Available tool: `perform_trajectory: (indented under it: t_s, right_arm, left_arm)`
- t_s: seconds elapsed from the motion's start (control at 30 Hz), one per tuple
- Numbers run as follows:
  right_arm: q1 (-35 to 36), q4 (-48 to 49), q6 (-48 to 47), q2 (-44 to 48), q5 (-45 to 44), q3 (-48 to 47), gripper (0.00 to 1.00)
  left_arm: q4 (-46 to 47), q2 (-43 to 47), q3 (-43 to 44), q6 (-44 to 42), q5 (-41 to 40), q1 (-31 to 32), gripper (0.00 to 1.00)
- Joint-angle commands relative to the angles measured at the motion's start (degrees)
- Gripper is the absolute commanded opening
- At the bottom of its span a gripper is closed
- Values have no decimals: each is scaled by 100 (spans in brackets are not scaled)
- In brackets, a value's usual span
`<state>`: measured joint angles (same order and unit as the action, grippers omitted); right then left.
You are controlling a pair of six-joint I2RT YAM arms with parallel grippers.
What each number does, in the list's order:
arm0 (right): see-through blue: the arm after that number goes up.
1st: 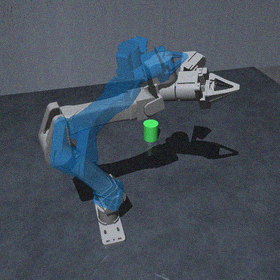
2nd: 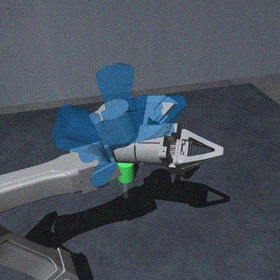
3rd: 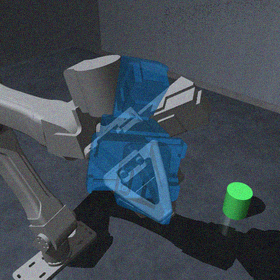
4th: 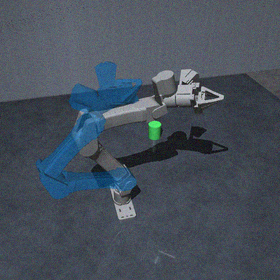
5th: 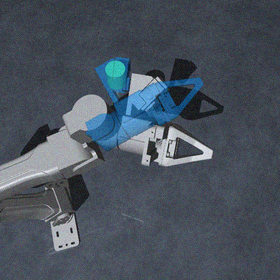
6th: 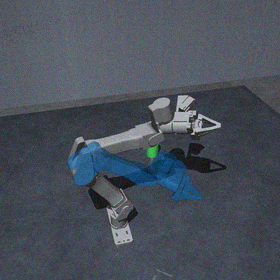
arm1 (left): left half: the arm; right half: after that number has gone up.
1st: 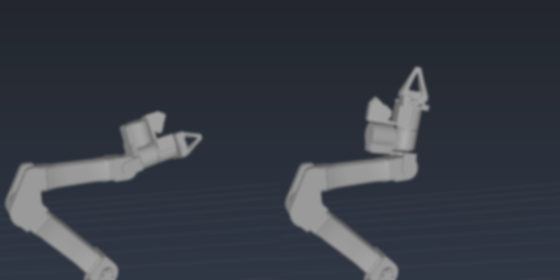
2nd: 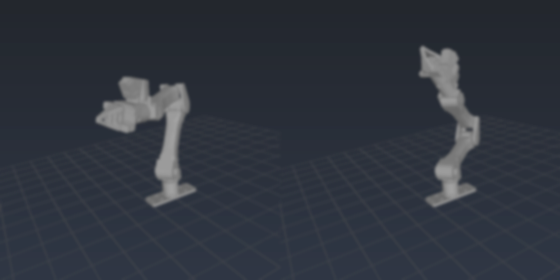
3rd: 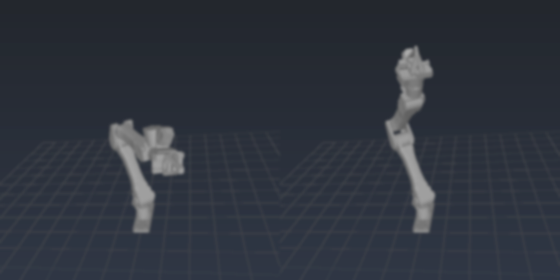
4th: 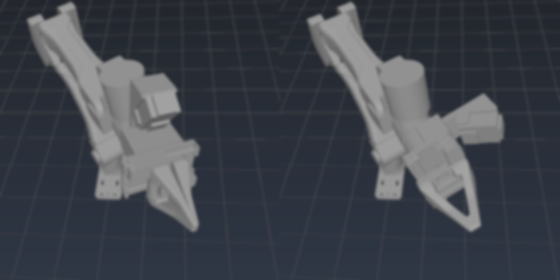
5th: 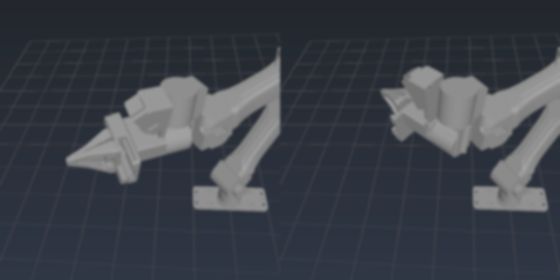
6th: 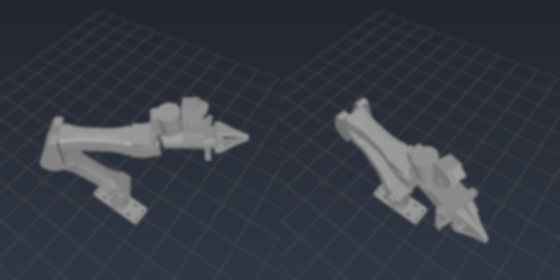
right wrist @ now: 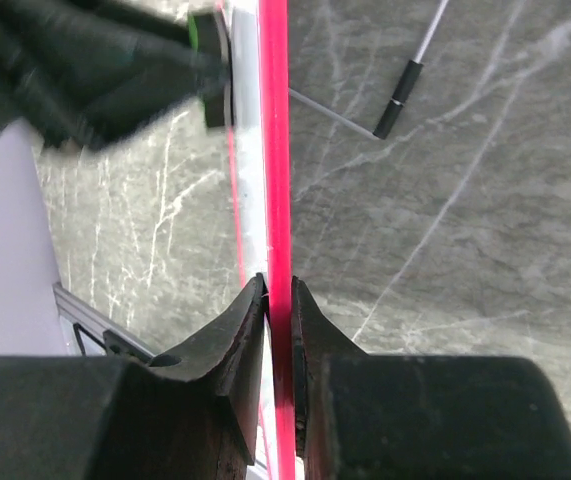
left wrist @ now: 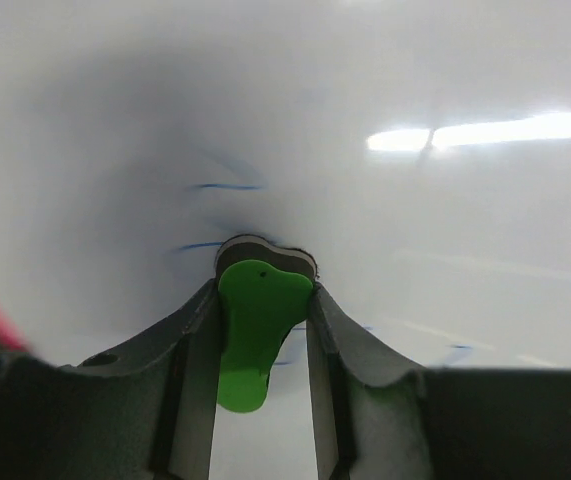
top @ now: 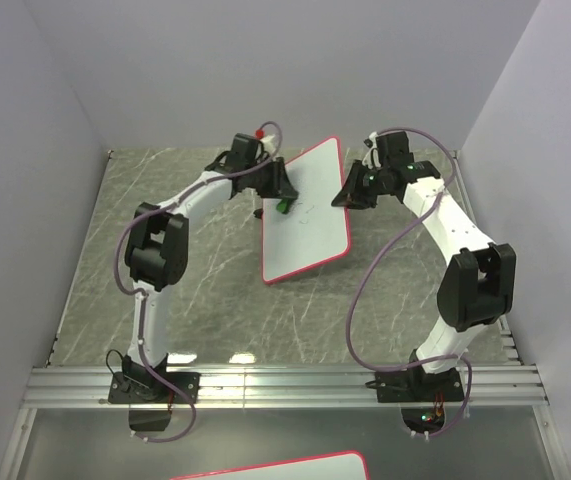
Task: Erase the whiteboard
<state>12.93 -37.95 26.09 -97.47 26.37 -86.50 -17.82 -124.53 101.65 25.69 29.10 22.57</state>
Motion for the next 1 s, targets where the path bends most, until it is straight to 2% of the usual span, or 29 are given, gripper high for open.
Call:
perform_trajectory:
  t_s: [0.0,0.27,0.4,0.53,0.83,0.97]
  right_arm:
    - [-19,-248,-166,80,-405,2,0]
    - [-18,-221,-34,-184,-370,-350,0]
    - [-10,-168,28,-185,-369,-350,0]
    - [-18,-186,2,-106,-405,-280,0]
    - [-106,-151,168,97,-212,-280,0]
    - [-168,51,528,97,175,-385,0]
  left_arm:
    - [340,508,58,119,569,897,0]
    - [762,1211,-311,612,1361,1153,0]
    - [624,1352,-382,499,1063,1101,0]
    - [701,1282,-592,700,966,767,0]
    - [1123,1370,-2288,490,324,301,0]
    - [1377,1458,-2492,647,412,327,0]
